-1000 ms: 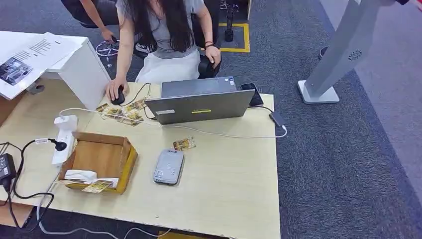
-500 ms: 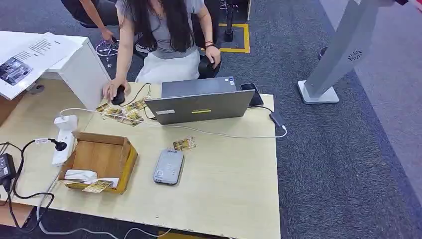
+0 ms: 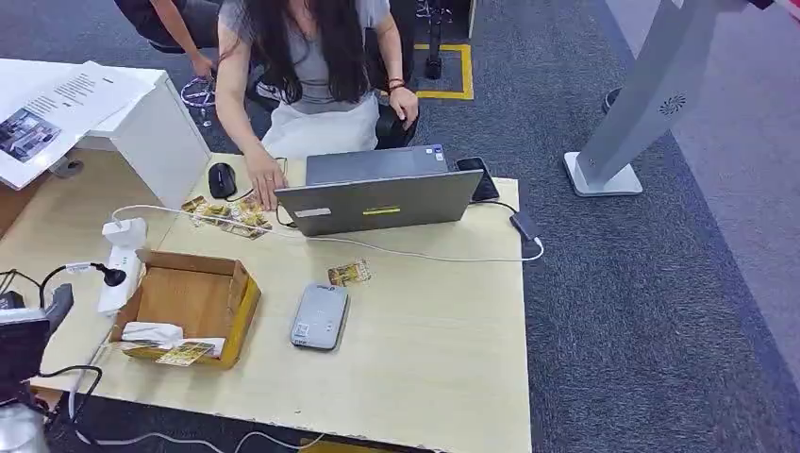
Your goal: Pass the card to the sensor for recognition and then transmit it.
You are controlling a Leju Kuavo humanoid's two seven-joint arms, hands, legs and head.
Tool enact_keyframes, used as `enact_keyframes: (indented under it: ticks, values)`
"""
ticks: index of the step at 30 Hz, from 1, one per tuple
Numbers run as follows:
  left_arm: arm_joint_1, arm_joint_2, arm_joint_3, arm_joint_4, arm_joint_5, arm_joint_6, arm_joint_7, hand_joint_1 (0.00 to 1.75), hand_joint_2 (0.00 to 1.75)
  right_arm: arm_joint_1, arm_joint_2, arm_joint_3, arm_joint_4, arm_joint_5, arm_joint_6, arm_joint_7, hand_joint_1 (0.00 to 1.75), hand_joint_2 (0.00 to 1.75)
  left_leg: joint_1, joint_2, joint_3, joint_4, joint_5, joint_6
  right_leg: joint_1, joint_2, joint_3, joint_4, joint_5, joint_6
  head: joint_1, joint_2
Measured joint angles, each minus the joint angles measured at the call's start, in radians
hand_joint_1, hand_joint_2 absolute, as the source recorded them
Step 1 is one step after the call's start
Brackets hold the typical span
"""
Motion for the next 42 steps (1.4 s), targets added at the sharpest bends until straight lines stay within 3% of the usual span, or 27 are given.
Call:
enact_keyframes:
  ticks: [22,36,42]
  values:
    - [-0.288,0.167,-0.340,0.379,-0.511,0.234,0.243,0.00,1.75,-0.015,-0.028,0.069,0.000,-0.016,0.032,-0.021,0.00,1.75,0.000,0.001,0.000,0.001,0.001,0.000,0.000,0.001,0.000,0.000,0.001,0.000,0.000,0.000]
    - [-0.423,0.214,-0.534,0.602,-0.823,0.357,0.409,0.00,1.75,-0.019,-0.042,0.067,0.000,-0.119,0.066,-0.113,0.00,1.75,0.000,0.001,-0.001,0.001,0.001,0.000,0.000,0.001,0.000,0.000,0.002,0.001,0.000,0.000]
    - [-0.445,0.225,-0.557,0.650,-0.841,0.375,0.419,0.00,1.75,-0.020,-0.045,0.067,0.000,-0.129,0.070,-0.117,0.00,1.75,0.000,0.001,-0.001,0.001,0.001,0.000,0.000,0.001,0.000,0.000,0.002,0.001,0.000,0.000]
